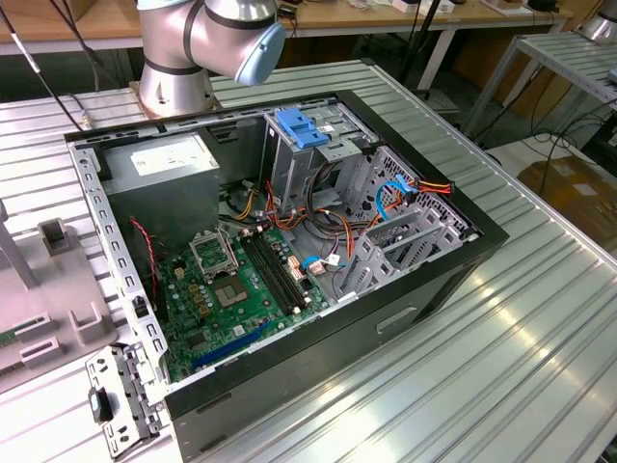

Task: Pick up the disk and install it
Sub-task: 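Reach for the disk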

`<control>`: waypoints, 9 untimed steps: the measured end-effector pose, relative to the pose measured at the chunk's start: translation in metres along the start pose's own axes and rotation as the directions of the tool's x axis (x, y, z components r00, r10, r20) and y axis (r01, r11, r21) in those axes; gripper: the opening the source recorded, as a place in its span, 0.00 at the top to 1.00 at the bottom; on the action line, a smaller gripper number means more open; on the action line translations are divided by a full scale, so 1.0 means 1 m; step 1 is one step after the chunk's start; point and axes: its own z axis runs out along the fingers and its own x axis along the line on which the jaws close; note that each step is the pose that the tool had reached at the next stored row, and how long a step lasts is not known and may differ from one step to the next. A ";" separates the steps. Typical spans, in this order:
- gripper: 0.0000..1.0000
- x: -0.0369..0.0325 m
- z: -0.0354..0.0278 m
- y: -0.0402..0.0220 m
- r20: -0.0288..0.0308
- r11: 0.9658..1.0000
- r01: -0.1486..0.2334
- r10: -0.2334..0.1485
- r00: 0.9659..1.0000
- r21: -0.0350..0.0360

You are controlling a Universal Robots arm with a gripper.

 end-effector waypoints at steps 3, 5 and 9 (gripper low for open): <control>0.89 0.0028 0.0000 -0.0002 0.000 1.000 0.000 0.000 1.000 0.000; 0.89 0.0043 0.0000 -0.0003 0.000 1.000 0.000 0.000 1.000 0.000; 0.89 0.0080 0.0000 -0.0006 0.000 1.000 0.000 0.000 1.000 0.000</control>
